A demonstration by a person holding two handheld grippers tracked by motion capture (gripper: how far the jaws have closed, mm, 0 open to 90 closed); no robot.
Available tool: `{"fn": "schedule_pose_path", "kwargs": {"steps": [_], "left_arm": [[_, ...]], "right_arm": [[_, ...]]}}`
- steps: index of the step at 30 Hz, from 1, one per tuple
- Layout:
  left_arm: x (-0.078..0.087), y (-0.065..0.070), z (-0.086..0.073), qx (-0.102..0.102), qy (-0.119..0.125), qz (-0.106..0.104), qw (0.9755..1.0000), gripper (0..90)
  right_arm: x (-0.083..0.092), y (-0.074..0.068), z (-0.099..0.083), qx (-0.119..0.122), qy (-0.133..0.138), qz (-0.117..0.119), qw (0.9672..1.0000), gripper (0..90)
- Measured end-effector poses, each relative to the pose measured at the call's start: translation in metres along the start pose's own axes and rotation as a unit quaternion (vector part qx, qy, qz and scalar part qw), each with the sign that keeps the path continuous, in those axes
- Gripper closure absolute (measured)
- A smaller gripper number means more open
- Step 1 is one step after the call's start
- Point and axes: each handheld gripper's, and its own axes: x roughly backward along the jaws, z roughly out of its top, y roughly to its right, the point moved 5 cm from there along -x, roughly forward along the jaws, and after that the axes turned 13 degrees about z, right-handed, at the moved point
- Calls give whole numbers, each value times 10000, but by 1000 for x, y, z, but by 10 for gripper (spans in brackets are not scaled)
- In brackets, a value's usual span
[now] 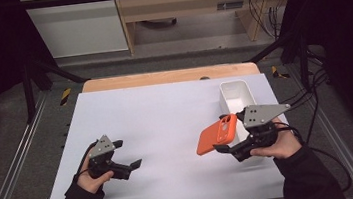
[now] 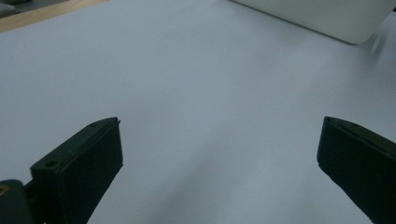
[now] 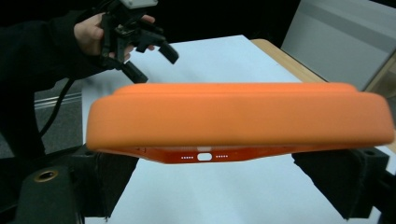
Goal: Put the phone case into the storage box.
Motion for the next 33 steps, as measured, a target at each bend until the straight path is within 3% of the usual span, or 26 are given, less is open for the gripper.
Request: {"fn": "schedule_pose_path", "kwargs": {"steps": [10, 18, 22, 33], "left_arm": [[10, -15, -12, 118, 37, 284, 9995, 0], [15, -21, -16, 144, 109, 427, 9989, 0], [16, -23, -19, 130, 97, 478, 9987, 0], [17, -27, -23, 176, 107, 532, 9984, 0]], "right_arm": [[9, 12, 13, -203, 10, -410, 9990, 156], [19, 25, 20, -434, 50, -899, 9950, 156], [23, 33, 23, -565, 59, -1193, 9912, 157], [34, 57, 30, -1046, 36, -1888, 9764, 157]]}}
